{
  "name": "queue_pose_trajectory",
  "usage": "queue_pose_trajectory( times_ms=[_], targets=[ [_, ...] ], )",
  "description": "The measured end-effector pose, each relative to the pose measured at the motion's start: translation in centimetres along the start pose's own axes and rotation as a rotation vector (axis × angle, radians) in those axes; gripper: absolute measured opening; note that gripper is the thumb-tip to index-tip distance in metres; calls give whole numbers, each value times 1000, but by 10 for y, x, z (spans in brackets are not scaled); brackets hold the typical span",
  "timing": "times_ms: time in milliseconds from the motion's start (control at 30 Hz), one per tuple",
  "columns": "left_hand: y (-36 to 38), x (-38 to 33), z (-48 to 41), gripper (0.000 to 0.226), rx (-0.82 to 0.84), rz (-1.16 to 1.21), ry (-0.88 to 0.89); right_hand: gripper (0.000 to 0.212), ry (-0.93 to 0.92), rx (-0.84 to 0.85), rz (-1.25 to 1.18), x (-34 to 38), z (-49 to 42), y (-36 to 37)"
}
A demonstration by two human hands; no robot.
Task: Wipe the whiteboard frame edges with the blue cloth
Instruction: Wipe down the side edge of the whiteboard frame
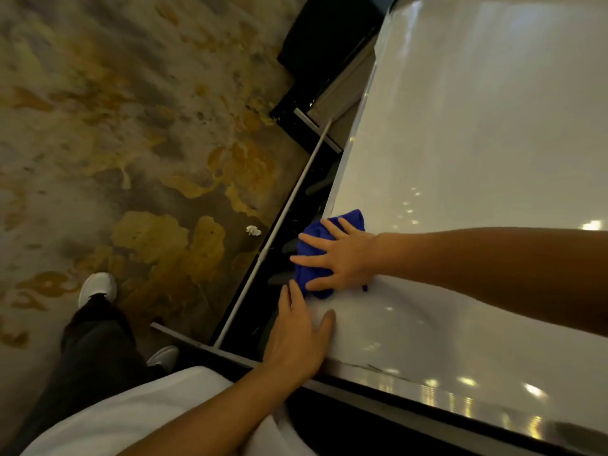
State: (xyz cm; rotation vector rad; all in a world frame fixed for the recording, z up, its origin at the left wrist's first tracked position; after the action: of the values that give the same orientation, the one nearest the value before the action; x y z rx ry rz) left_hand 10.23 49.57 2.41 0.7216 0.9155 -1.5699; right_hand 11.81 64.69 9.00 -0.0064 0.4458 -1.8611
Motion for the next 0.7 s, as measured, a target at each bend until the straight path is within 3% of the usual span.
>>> queue_pose_trajectory(
  times_ms=[133,333,400,467,533,700],
  targets=[
    [13,-8,13,99,73,-176,-43,75,80,-42,-59,-3,-24,5],
    [24,-8,13,99,90,-319,-128,66,-238,-97,-56,12,-34,23],
    [29,-6,13,104,118,-296,-148,59,-162,-131,-36,-8,-46,9],
    [34,-5,11,110,132,-297,-146,60,20,-136,-25,-30,-59,-8],
    [38,-5,9,114,136,-325,-141,64,89,-138,-13,-32,-69,-13],
    [39,-9,6,121,117,-348,-152,73,-253,-112,-39,24,-71,27]
  ],
)
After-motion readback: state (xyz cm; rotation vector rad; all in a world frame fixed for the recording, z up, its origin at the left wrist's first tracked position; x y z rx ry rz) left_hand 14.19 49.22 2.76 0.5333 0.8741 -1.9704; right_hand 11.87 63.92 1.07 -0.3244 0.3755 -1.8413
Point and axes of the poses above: each hand's wrist, its own z-axis away from the middle knuckle, its own y-axis out of the palm, x = y × z, the point moved 4 cm from there along -z, towards the middle knuckle, and after that the axes turned 11 degrees about -z, right-handed, at the moved point
